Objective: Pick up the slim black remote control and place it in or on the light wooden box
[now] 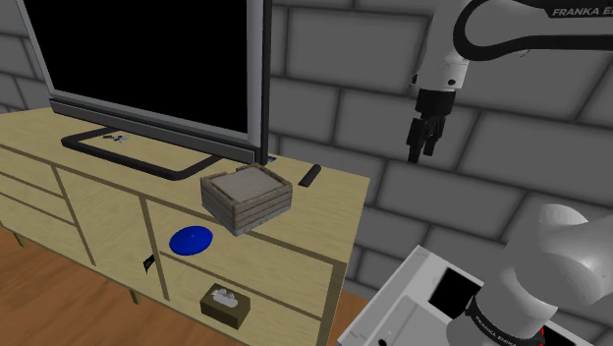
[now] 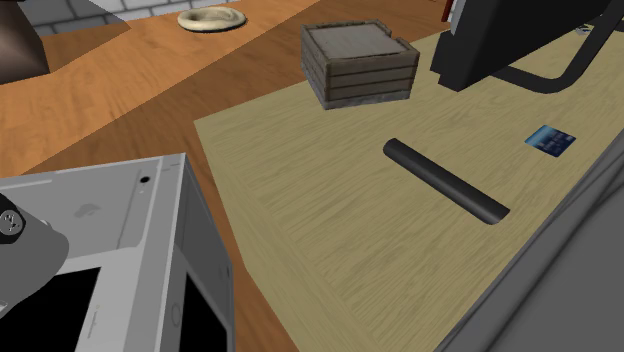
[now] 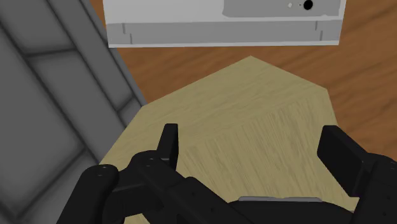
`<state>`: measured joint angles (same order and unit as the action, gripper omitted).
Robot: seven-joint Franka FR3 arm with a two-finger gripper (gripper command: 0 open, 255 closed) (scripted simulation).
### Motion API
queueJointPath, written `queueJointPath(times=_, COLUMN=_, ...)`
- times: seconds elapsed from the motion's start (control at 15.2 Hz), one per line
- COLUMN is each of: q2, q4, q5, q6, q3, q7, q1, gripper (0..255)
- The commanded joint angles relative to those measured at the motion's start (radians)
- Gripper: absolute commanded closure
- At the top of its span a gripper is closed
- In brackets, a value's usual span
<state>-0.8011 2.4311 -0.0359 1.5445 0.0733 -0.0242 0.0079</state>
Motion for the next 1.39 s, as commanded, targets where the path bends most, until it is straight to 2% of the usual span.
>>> queueJointPath(times=0.0, q2=0.0, q4=0.0, q5=0.0, q6=0.0, q3=0.0, q7=0.0, q1=0.0, gripper=0)
queueJointPath(times=0.66, q2=0.39, q4=-0.145, q5=0.107, q6=0.224, q3=-0.066, q7=0.299, q1=-0.037, gripper=0)
queueJointPath(times=1.32, q2=0.785, q4=-0.408, q5=0.17, q6=0.349, q3=-0.068, q7=0.549, q1=-0.07, gripper=0)
